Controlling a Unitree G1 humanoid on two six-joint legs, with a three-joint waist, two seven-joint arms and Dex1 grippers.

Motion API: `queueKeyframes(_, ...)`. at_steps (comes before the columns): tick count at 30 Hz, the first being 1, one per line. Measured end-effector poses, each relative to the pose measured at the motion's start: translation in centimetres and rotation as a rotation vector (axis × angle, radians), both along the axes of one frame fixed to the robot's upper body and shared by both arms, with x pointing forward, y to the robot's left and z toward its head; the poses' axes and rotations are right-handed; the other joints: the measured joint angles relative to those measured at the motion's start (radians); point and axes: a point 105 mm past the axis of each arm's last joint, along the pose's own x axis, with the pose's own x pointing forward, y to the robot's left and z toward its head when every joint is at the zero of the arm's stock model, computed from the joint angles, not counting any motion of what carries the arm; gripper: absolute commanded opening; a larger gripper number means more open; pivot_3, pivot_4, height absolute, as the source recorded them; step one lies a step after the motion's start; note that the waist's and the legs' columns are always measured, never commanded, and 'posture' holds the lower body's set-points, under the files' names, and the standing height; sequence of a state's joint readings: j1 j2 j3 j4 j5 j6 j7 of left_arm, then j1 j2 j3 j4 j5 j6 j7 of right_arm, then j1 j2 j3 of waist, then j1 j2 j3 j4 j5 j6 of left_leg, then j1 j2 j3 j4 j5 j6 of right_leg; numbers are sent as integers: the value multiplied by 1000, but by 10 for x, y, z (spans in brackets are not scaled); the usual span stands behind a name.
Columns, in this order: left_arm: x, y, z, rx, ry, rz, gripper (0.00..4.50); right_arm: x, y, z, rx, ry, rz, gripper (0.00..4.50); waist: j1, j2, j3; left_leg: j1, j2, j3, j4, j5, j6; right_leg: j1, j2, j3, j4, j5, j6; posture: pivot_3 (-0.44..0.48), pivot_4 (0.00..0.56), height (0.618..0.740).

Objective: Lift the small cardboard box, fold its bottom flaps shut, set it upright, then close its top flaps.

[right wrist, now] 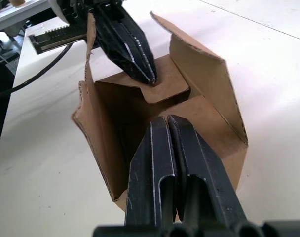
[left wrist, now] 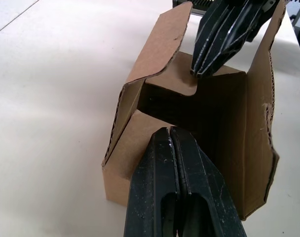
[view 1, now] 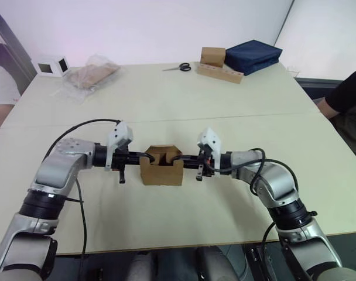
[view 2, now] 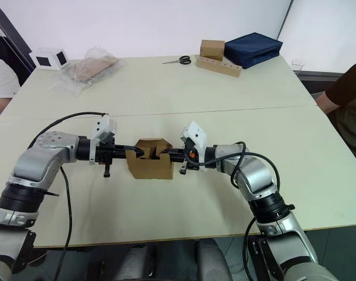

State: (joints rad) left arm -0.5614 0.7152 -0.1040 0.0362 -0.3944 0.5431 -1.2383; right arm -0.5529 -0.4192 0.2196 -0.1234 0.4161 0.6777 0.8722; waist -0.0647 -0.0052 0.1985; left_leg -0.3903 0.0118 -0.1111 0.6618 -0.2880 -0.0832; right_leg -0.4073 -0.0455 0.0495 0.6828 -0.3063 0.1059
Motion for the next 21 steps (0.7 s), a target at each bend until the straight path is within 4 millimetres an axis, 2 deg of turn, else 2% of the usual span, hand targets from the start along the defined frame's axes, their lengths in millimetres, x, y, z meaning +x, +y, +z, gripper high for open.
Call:
queueKeyframes(4,-1,-1,1,-6,11,-2,0,4,-9,10,39,10,-48,43,-1,0,0,-1,0,0,0,0,0,-1,0,0,0,0,0,0,150,740)
queueKeyframes(8,-1,-2,1,-7,10,-1,0,-3,-17,48,121,-50,-42,43,0,0,0,-1,0,0,0,0,0,-1,0,0,0,0,0,0,150,740)
queueKeyframes(11,-2,-2,4,-19,14,1,0,-14,-19,63,144,-74,-10,43,0,0,0,-1,0,0,0,0,0,-1,0,0,0,0,0,0,150,740)
queueKeyframes(17,-5,10,32,-40,-51,43,0,-39,-13,63,128,-45,73,43,-2,0,0,-1,0,0,0,0,0,-1,0,0,0,0,0,0,150,740)
queueKeyframes(21,-11,19,37,-37,-53,75,0,-47,-12,57,116,-23,88,43,-2,0,0,-1,0,0,0,0,0,-1,0,0,0,0,0,0,150,740)
